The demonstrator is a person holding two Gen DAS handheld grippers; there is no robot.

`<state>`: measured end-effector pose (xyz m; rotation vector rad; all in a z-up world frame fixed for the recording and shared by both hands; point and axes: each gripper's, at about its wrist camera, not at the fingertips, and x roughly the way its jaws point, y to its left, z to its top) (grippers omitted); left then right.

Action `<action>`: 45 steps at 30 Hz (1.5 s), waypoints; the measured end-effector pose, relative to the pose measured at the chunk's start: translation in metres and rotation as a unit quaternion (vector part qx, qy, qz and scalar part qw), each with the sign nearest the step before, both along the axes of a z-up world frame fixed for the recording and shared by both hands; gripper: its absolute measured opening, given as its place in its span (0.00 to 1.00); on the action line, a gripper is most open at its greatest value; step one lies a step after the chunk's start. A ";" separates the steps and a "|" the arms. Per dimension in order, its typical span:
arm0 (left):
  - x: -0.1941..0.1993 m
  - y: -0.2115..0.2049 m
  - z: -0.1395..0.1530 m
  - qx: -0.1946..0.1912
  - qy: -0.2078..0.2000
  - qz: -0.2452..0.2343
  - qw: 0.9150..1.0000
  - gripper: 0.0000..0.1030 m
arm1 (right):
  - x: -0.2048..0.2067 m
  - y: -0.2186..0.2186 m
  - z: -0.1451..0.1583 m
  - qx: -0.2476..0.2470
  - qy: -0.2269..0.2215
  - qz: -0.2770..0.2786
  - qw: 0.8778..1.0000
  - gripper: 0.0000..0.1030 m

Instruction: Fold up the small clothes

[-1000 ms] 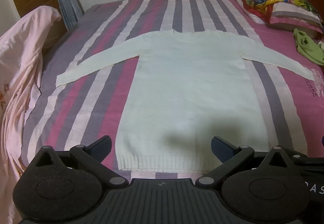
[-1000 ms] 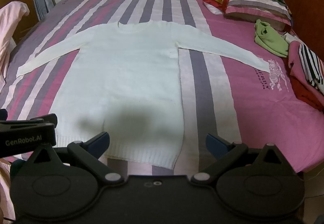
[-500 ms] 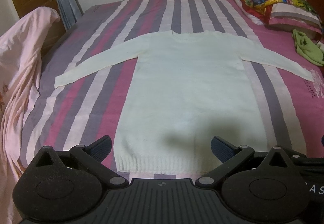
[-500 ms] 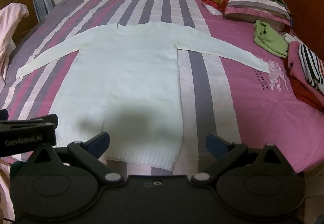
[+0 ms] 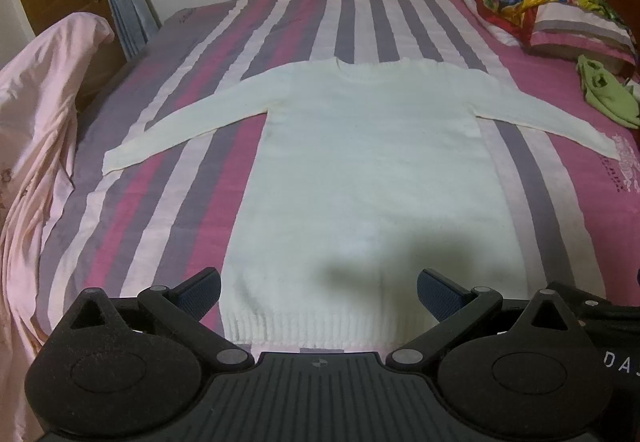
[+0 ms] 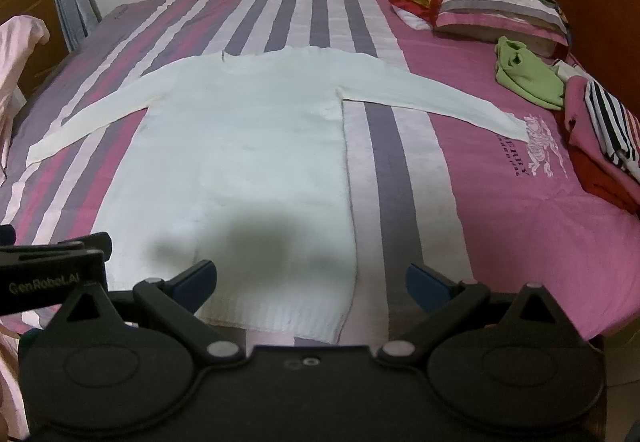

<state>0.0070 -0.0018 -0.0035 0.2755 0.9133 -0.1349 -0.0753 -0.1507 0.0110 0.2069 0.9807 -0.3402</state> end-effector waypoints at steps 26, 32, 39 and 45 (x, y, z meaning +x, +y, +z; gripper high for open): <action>0.071 -0.041 -0.033 -0.002 0.006 -0.012 1.000 1.00 | 0.026 -0.088 -0.033 0.045 -0.026 -0.069 0.996 0.98; 0.109 -0.064 -0.048 -0.009 0.010 -0.009 1.000 1.00 | 0.047 -0.117 -0.041 0.007 -0.034 -0.075 0.997 0.97; 0.159 -0.092 -0.069 0.000 0.010 0.000 1.000 1.00 | 0.079 -0.177 -0.073 0.015 -0.035 -0.106 0.994 0.96; 0.204 -0.108 -0.089 0.013 0.016 0.019 1.000 1.00 | 0.099 -0.252 -0.107 0.033 -0.039 -0.177 0.983 0.96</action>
